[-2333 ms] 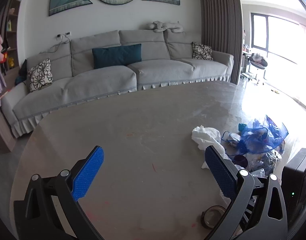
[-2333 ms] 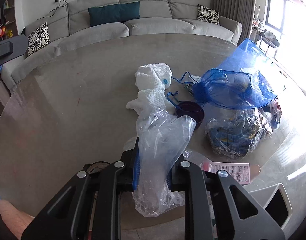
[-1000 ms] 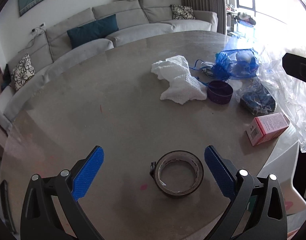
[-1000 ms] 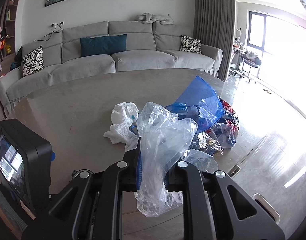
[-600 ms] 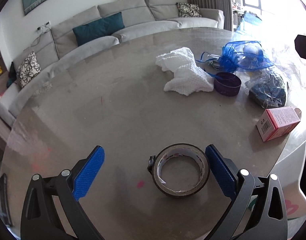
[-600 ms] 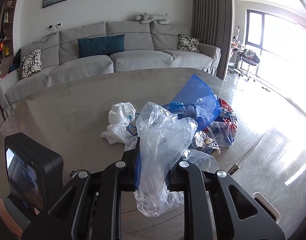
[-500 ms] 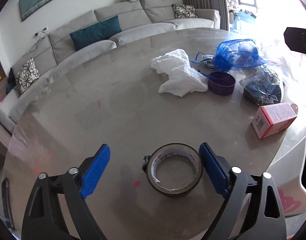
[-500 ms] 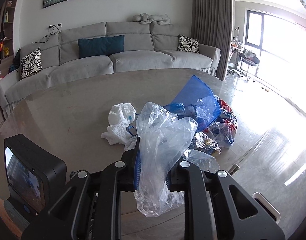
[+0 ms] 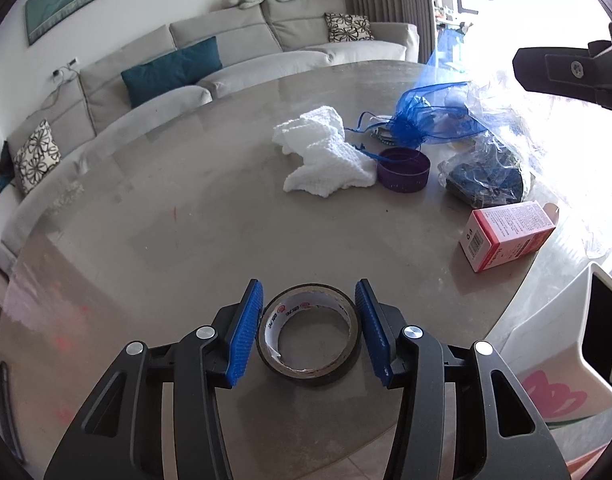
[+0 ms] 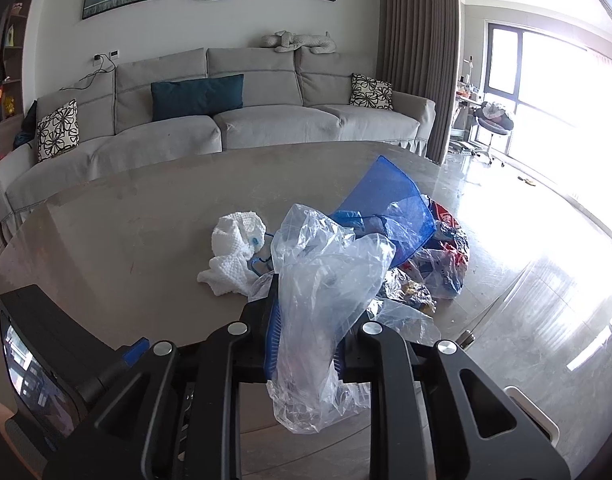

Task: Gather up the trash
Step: 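Carry the tape and the plastic bag over to the white trash bin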

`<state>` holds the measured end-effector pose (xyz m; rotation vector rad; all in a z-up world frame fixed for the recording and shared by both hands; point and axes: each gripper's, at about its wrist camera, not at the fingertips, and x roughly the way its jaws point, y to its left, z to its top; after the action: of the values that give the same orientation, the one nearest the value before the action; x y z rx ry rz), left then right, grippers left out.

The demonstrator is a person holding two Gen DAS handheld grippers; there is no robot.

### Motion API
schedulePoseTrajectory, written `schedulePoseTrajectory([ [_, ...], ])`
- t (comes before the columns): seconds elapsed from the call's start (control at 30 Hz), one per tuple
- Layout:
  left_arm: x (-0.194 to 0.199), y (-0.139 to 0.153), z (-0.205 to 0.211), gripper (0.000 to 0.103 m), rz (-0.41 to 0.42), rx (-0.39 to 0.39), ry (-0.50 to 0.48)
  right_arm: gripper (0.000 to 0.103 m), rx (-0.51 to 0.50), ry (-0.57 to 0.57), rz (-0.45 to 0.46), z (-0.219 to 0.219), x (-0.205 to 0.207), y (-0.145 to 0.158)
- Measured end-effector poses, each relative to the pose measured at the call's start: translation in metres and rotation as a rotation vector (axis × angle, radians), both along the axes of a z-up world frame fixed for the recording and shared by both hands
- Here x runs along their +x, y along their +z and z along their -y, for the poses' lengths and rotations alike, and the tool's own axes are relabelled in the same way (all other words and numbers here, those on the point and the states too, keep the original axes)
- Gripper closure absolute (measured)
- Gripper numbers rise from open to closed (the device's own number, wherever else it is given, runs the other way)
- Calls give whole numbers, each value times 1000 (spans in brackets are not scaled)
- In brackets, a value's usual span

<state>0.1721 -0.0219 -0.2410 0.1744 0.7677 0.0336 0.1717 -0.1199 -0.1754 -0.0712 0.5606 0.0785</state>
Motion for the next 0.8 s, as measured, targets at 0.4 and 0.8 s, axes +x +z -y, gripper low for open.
schedulePoseTrajectory([
  [0.4,-17,59,-1,55,215,-24,-25,81,9,-48,57,24,-19,16],
  [0.8,-27,88,69,55,268,-144,-183,81,10,-221,107,96,-56,28],
])
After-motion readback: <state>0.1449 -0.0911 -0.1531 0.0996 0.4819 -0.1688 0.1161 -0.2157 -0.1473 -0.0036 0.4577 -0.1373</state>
